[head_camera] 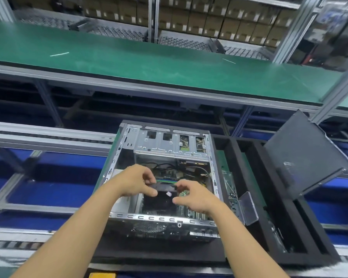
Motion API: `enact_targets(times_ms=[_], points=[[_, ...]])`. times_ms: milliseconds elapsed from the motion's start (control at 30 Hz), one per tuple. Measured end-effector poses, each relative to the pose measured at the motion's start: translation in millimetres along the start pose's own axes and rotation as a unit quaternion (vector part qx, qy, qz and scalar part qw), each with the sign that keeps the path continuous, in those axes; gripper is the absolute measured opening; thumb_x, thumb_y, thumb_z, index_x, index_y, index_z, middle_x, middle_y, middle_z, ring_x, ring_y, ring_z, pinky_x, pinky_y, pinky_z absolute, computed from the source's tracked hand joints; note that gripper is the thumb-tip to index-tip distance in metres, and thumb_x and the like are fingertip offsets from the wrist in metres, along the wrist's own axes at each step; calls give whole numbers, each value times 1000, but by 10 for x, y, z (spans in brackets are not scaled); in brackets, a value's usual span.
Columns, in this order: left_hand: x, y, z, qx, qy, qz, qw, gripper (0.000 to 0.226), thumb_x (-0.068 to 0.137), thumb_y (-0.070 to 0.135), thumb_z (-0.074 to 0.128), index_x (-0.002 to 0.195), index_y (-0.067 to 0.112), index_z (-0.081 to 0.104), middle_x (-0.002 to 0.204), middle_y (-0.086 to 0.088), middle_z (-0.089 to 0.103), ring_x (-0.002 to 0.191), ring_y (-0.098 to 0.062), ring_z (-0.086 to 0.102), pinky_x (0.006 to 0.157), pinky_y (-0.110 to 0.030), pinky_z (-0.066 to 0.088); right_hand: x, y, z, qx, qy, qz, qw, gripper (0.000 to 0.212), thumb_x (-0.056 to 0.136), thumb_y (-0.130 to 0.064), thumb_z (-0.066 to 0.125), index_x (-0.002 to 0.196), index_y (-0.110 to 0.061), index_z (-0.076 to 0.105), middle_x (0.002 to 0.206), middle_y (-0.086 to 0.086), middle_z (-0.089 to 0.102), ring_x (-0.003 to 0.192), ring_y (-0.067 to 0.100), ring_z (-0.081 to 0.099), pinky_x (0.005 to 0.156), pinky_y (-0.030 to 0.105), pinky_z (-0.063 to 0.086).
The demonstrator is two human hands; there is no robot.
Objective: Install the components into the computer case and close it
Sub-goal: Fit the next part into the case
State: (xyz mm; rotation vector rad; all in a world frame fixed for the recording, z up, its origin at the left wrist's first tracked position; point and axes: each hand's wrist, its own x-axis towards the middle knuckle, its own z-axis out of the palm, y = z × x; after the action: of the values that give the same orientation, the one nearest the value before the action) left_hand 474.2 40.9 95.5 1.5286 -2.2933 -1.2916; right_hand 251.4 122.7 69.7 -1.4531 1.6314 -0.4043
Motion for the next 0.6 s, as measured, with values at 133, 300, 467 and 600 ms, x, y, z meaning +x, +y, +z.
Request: enact_targets(times_ms=[133,300,467,600], points=[[-19,-52,96,116,-53,61,990,30,65,39,88,81,31,63,83,10,64,77,-10,62,72,-30,52,-12,28,-29,-140,-88,16,986,58,90,-40,74,142,-25,54,135,-4,59,121,19,60,101,32,47],[26,-80,116,190,-76,75,976,33,63,45,87,79,34,60,82,14,64,80,-7,60,76,-27,44,-30,29,-61,-155,-135,3,979,38,94,-40,68,129,-26,62,127,-4,63,113,18,61,100,34,47],[49,-65,204,331,-135,102,928,30,75,54,76,84,35,54,82,17,60,77,-3,50,85,-30,22,-29,68,15,-177,-182,26,967,29,101,-31,47,77,-16,53,74,-4,47,63,14,39,65,31,35],[32,-116,168,305,-159,118,931,23,79,46,75,80,36,54,77,22,59,74,-3,50,84,-23,28,2,62,29,-207,-206,-11,956,32,109,-27,39,78,-17,42,74,-2,40,63,12,34,68,33,33]])
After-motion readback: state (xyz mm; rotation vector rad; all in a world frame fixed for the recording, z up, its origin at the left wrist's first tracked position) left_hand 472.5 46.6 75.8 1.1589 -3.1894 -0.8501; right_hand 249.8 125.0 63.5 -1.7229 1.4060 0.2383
